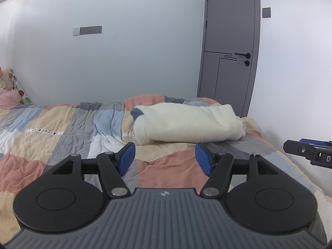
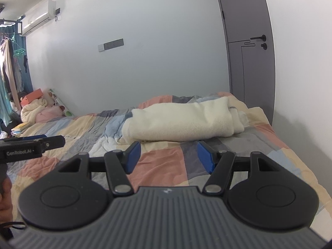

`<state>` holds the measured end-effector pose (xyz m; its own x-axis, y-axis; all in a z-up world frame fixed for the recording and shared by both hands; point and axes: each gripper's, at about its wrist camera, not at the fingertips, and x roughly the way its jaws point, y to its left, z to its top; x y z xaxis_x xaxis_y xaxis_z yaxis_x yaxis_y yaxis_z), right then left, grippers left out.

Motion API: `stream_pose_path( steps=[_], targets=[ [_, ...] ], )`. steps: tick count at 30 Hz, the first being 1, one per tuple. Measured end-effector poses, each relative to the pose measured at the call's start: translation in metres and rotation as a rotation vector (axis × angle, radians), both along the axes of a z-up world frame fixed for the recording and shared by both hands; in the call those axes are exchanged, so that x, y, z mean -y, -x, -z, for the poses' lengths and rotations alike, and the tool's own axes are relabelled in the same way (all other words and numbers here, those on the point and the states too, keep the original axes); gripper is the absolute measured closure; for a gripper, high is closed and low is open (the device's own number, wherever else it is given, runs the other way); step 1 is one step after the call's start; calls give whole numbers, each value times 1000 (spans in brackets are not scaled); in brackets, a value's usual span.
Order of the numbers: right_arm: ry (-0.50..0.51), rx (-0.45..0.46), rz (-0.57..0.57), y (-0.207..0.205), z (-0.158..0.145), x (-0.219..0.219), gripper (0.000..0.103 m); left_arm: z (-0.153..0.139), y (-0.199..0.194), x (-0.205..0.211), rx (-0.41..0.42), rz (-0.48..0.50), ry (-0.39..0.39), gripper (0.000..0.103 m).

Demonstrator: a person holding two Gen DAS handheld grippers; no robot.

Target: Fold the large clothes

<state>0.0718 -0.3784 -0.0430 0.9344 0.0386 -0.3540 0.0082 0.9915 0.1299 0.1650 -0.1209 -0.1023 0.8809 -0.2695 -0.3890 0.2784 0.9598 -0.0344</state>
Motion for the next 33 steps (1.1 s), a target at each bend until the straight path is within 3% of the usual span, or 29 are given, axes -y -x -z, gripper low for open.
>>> stream_pose_path(
  steps=[13, 18, 21, 31, 33],
  targets=[
    [1, -8, -5, 1, 2, 0, 39, -2, 4, 2, 12, -11, -2, 30],
    [4, -5, 0, 0, 1, 1, 39, -3, 3, 2, 13, -19, -6, 20],
    [12, -5, 2, 0, 1, 0, 39, -4, 3, 1, 20, -54, -17, 6],
    [34, 7, 0, -2, -3, -2, 38, -5, 0, -1, -7, -55, -29, 1],
    [36, 14, 4, -2, -4, -2, 28, -5, 0, -1, -11, -62, -33, 0]
  ],
)
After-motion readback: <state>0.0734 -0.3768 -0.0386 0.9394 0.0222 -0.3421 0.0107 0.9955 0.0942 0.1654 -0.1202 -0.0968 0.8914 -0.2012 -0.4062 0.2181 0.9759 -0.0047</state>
